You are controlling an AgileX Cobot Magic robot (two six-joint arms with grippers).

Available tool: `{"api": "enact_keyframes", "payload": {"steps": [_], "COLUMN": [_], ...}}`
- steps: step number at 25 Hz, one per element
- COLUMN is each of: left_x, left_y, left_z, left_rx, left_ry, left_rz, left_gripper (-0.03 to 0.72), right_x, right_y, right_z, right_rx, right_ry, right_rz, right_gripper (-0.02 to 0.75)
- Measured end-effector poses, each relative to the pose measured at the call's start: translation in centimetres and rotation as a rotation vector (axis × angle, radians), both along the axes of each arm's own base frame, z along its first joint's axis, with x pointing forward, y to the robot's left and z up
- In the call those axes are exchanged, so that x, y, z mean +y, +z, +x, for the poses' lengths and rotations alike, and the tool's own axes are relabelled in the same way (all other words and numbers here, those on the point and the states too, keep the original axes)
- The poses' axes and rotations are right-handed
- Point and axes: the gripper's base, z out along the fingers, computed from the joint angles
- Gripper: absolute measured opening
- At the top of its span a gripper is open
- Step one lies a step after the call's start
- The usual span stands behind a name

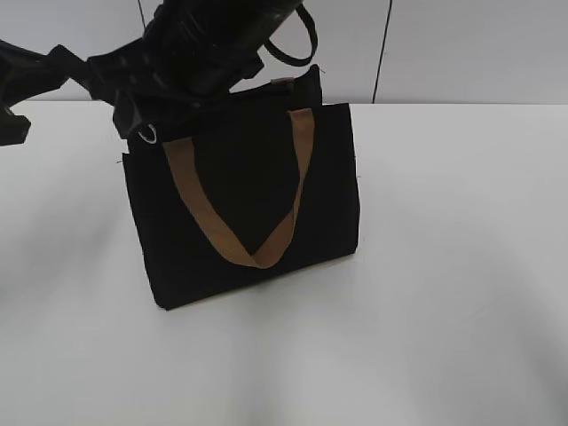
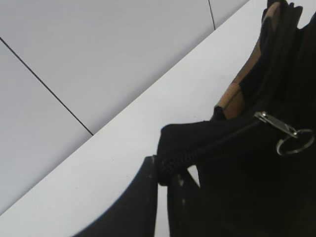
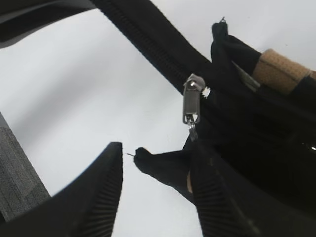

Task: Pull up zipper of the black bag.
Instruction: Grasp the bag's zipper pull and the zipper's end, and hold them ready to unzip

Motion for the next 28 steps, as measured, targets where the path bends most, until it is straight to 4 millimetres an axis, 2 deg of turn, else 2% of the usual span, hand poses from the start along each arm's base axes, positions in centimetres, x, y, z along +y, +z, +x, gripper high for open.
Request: {"api": "enact_keyframes", "payload": {"steps": [6, 11, 18, 28], "left_x": [0.0, -0.1, -0.3, -0.4], "left_y": [0.0, 0.0, 0.0, 0.1], "left_z": [0.0, -0.1, -0.1, -0.2], "left_rx": [0.0, 0.001, 0.002, 0.003], "left_ry": [-0.001, -0.012, -0.03, -0.04], "left_rz": [-0.001, -0.007, -0.015, -0.018], "left_gripper": [0.02, 0.02, 0.02, 0.02], "right_x": [-0.3, -0.2, 0.3, 0.7], "right_y": [-0.8, -0.8, -2.7, -3.5], "right_z": [0.7, 1.1, 1.8, 2.4], "right_rx": [0.023, 0.008, 0.02, -0.001], "right_ry": [-0.032, -0.048, -0.06, -0.083], "right_rz": [-0.005, 0.016, 0.005, 0.025], "right_gripper": [0.345, 0.345, 0.344, 0.335]}}
